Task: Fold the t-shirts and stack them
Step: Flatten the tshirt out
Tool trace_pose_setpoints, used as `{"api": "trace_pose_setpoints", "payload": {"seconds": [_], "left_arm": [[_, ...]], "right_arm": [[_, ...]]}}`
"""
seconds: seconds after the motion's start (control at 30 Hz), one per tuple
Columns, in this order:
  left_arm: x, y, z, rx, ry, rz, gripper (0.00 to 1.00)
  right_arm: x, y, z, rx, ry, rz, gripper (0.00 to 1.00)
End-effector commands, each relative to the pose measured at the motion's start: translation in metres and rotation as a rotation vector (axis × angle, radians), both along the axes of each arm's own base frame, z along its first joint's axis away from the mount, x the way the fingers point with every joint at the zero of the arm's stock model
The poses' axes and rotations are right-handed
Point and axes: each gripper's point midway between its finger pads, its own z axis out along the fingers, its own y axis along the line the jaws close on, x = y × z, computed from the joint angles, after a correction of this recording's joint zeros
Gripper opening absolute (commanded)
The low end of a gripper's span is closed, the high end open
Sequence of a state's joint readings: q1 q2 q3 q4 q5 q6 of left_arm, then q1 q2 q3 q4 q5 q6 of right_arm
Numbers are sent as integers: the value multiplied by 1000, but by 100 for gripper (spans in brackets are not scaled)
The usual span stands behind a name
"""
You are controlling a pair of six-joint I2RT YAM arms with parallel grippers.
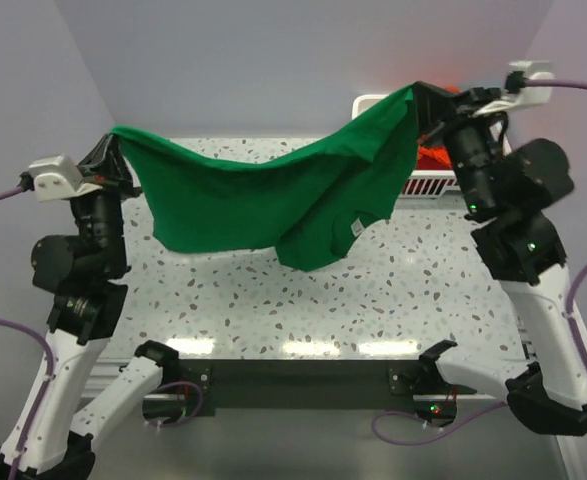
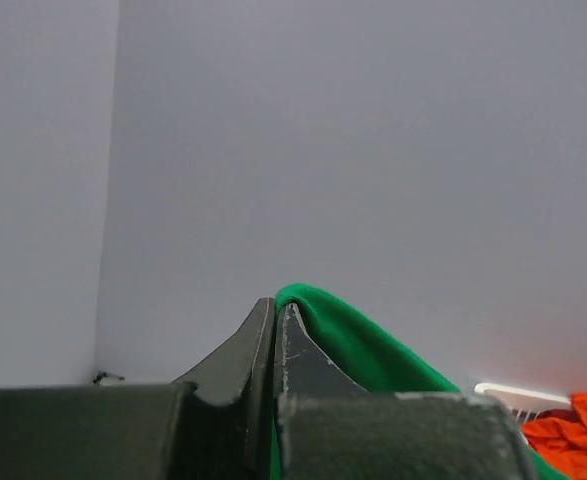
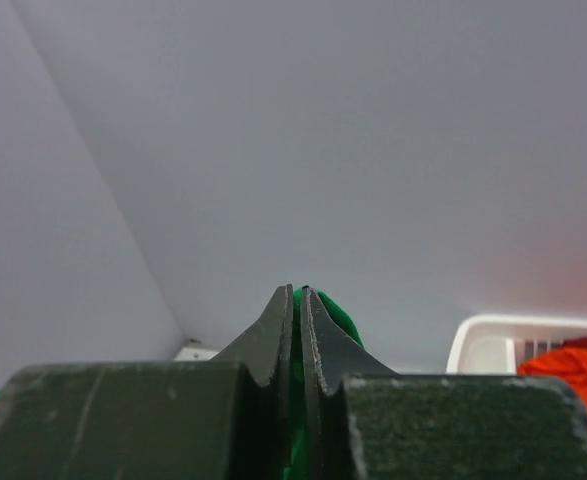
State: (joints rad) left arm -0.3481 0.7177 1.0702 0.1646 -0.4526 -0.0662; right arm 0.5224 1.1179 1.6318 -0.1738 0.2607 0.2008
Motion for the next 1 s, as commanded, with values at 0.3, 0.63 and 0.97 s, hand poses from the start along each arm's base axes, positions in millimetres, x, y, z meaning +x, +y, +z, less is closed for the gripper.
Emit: {"api": "trace_pose_setpoints", "payload": {"seconds": [0.3, 0.63, 0.97], "left_arm": [[-72, 9, 53, 63, -156, -67, 0], [31, -9, -15, 141, 118, 28, 0], [16, 5, -9, 127, 102, 77, 0]], "right_arm": [[-101, -38, 111, 43, -307, 77, 0], [25, -3, 54, -50, -116, -99, 0], [38, 14, 47, -55, -109, -48, 0]]}}
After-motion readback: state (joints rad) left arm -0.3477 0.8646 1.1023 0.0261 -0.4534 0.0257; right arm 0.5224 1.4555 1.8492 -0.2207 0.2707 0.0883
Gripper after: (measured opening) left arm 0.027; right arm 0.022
